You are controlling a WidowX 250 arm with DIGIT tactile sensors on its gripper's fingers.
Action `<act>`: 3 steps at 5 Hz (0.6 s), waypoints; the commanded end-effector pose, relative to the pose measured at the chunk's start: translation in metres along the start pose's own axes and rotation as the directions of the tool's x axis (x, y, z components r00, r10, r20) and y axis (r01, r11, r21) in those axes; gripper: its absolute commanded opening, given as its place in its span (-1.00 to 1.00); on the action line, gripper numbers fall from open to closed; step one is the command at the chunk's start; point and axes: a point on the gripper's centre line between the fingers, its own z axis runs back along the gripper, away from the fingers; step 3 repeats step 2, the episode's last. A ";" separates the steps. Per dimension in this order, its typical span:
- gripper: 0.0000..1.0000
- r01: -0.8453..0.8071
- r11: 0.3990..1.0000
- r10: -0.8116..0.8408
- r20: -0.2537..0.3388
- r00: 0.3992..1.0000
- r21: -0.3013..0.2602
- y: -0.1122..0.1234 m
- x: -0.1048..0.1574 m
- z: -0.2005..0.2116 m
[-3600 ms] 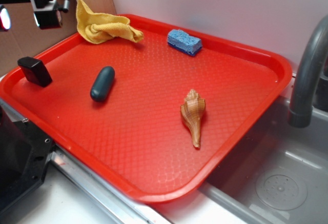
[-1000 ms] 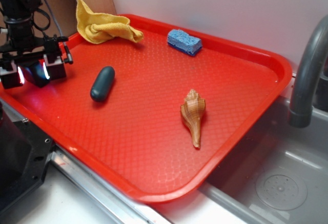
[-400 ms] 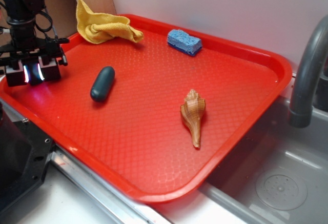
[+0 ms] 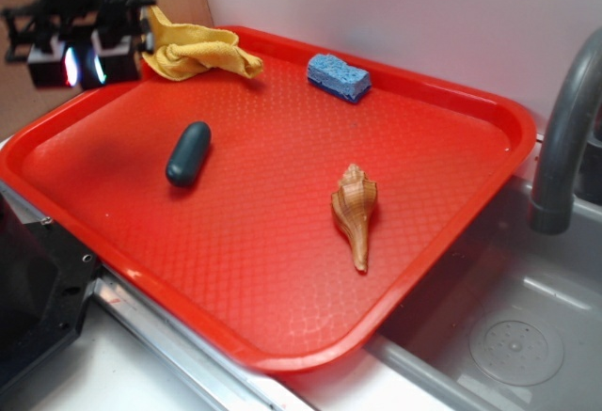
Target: Grab the black box.
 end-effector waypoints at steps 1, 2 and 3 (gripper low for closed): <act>-1.00 0.304 0.951 -0.308 0.159 0.938 0.054 0.004 -0.065 0.109; -1.00 0.372 0.925 -0.378 0.242 0.894 0.070 0.009 -0.076 0.125; -1.00 0.372 0.925 -0.378 0.242 0.894 0.070 0.009 -0.076 0.125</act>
